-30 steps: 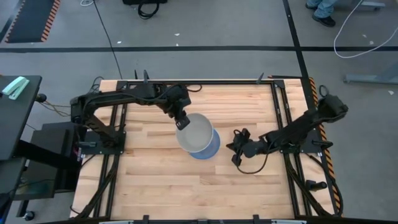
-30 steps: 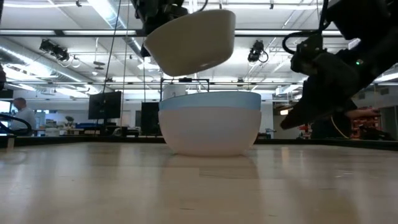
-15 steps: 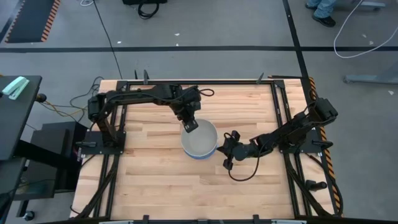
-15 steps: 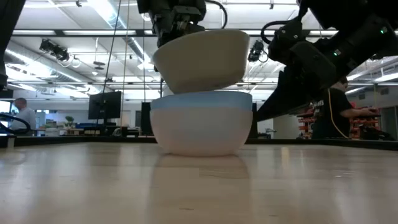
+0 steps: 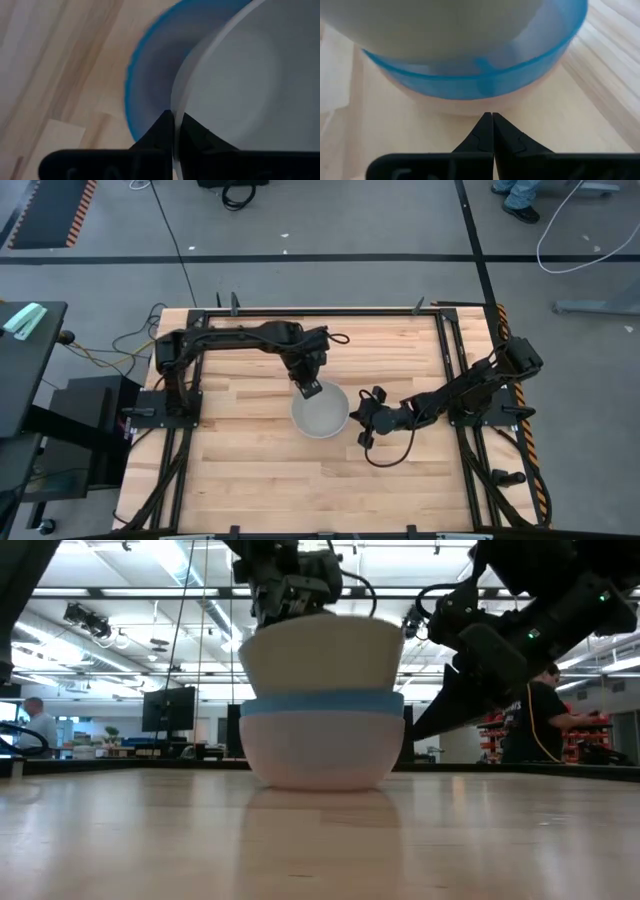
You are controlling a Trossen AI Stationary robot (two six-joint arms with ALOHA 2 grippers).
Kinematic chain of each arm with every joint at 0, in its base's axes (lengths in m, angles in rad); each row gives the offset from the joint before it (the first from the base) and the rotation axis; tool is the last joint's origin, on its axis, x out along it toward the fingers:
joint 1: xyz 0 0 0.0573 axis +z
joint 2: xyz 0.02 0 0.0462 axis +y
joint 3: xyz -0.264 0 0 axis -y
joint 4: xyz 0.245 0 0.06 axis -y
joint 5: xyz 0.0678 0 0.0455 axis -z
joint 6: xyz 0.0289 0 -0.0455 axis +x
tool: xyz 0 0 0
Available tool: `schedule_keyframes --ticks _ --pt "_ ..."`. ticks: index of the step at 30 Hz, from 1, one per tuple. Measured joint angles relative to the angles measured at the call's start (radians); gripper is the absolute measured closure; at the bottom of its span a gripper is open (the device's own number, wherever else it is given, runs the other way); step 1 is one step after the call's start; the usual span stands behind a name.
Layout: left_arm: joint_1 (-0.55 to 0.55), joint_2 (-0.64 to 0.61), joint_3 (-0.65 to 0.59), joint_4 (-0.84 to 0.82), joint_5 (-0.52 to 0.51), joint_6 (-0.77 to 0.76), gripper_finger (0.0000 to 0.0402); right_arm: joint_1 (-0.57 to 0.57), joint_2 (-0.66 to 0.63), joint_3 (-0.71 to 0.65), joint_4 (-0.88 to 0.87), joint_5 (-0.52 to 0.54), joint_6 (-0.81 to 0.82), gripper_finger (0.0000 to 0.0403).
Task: Nest bowls inside each other
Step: Stack the gray bowl on the blue bowl
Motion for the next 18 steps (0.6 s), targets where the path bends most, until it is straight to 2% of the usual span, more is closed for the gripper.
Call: schedule_keyframes --ticks 3,10,18 --pt "0.002 0.028 0.000 -0.003 0.000 0.000 0.0378 0.000 0.000 -0.001 -0.006 0.000 0.000 0.0401" --pt "0.029 0.053 0.000 0.005 0.000 0.006 0.0390 0.000 0.000 -0.001 -0.016 0.000 0.000 0.0400" --pt "0.040 0.053 0.000 0.004 0.003 0.006 0.0310 0.000 -0.001 -0.001 -0.021 0.000 0.000 0.0398"
